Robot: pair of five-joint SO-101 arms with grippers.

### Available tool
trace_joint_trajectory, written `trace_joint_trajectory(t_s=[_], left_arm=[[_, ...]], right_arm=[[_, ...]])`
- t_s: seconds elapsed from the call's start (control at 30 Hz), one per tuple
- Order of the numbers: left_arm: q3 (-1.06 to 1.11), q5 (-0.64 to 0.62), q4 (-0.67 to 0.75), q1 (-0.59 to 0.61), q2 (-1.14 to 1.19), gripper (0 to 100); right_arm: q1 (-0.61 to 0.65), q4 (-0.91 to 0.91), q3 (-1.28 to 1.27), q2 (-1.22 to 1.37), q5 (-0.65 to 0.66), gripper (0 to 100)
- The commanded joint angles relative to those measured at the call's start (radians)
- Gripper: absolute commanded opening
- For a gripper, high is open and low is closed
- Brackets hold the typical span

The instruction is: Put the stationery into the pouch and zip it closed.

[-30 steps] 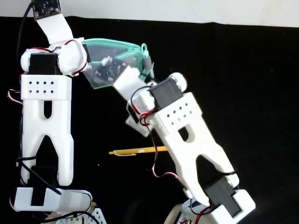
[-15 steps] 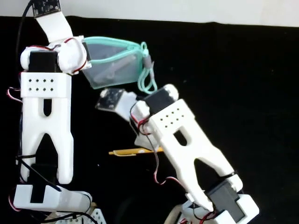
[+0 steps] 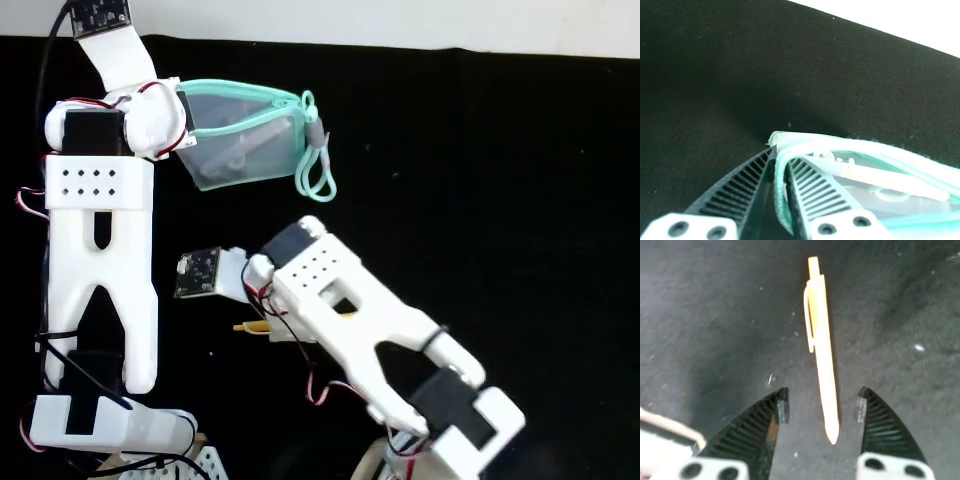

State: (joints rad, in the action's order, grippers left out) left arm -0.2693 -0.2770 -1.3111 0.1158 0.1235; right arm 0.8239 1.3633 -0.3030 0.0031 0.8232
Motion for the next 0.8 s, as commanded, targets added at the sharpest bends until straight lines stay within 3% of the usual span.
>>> trace_joint_trajectory(t_s=[0.0, 0.77], left_arm=[[0.004, 0.006, -0.002, 0.01, 0.064, 1], [0.001, 0.006, -0.002, 0.01, 0.065, 1]], right_arm=[[0.008, -0.073, 0.005, 0.051, 0.017, 22.0], [0.107, -0.389, 0.007, 0.291, 0.008, 21.3]])
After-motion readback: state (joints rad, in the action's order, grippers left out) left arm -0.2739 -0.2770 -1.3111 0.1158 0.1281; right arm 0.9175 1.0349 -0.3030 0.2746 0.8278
